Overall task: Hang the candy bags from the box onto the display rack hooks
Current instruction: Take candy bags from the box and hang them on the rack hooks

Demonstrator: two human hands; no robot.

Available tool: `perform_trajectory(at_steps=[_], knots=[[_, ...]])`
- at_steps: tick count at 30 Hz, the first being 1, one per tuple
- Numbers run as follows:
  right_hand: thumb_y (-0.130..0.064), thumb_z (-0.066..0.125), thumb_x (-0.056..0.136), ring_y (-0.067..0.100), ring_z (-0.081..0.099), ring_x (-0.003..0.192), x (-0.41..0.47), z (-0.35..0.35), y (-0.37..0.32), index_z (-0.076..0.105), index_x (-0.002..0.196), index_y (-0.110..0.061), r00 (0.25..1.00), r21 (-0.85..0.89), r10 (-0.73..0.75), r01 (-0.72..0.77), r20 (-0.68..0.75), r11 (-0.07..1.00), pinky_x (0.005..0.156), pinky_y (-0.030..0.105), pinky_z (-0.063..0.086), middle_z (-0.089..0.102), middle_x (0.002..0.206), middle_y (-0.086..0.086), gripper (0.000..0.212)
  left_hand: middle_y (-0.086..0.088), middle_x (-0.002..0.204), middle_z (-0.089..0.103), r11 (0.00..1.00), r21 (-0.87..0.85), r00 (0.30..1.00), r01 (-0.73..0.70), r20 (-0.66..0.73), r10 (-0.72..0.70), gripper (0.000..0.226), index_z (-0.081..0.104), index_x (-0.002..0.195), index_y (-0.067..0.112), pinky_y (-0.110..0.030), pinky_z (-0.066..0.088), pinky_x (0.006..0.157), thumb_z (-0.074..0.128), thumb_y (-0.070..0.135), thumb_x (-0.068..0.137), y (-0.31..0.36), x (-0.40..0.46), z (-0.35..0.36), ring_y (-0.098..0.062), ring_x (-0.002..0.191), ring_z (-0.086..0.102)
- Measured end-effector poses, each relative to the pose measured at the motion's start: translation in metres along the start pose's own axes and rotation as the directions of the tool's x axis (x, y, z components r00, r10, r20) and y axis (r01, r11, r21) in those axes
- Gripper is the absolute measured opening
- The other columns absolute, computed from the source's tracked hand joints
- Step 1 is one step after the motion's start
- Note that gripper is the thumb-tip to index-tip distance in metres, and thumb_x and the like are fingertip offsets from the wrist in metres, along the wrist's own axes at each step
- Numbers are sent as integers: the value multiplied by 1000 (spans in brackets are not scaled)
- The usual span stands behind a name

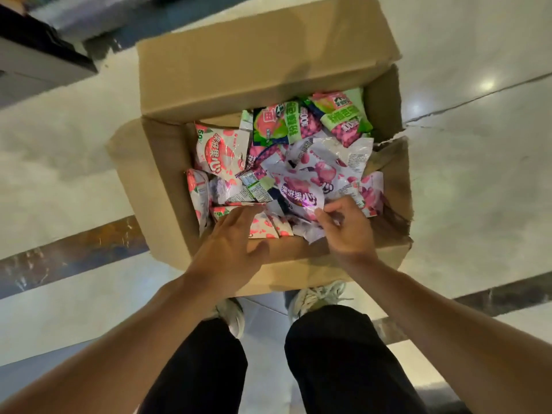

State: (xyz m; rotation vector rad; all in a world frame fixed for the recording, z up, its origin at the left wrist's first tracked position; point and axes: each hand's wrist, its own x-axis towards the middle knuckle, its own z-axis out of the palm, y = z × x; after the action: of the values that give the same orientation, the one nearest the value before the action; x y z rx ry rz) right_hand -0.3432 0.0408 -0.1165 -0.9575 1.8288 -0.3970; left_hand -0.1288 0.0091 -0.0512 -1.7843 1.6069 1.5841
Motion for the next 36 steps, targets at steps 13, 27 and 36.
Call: perform_trajectory(at_steps=[13, 27, 36], knots=[[-26, 73, 90, 13, 73, 91, -40, -30, -59, 72, 96, -16, 931, 282, 246, -321, 270, 904, 89, 34, 57, 76, 92, 0, 11, 8, 106, 77, 800, -594, 997, 82, 47, -66, 45, 62, 117, 20, -33, 57, 94, 76, -5, 82, 11, 23, -38, -10, 103, 71], [-35, 77, 86, 17, 58, 78, 50, -2, -18, 62, 94, -11, 808, 227, 576, -588, 125, 776, 69, 26, 48, 59, 81, 3, 29, 27, 103, 67, 831, -554, 946, 41, -246, -211, 38, 59, 110, 41, -18, 52, 84, 77, 17, 86, -14, 1, -43, 5, 97, 64], [-31, 74, 89, 4, 48, 52, 54, 30, 11, 58, 70, -11, 913, 77, 384, -376, -136, 923, 44, 8, 33, 53, 62, -1, 33, 17, 106, 69, 840, -542, 940, -31, -300, -160, 33, 60, 115, 26, -3, 47, 77, 75, 16, 87, -20, 37, -4, 6, 98, 63]])
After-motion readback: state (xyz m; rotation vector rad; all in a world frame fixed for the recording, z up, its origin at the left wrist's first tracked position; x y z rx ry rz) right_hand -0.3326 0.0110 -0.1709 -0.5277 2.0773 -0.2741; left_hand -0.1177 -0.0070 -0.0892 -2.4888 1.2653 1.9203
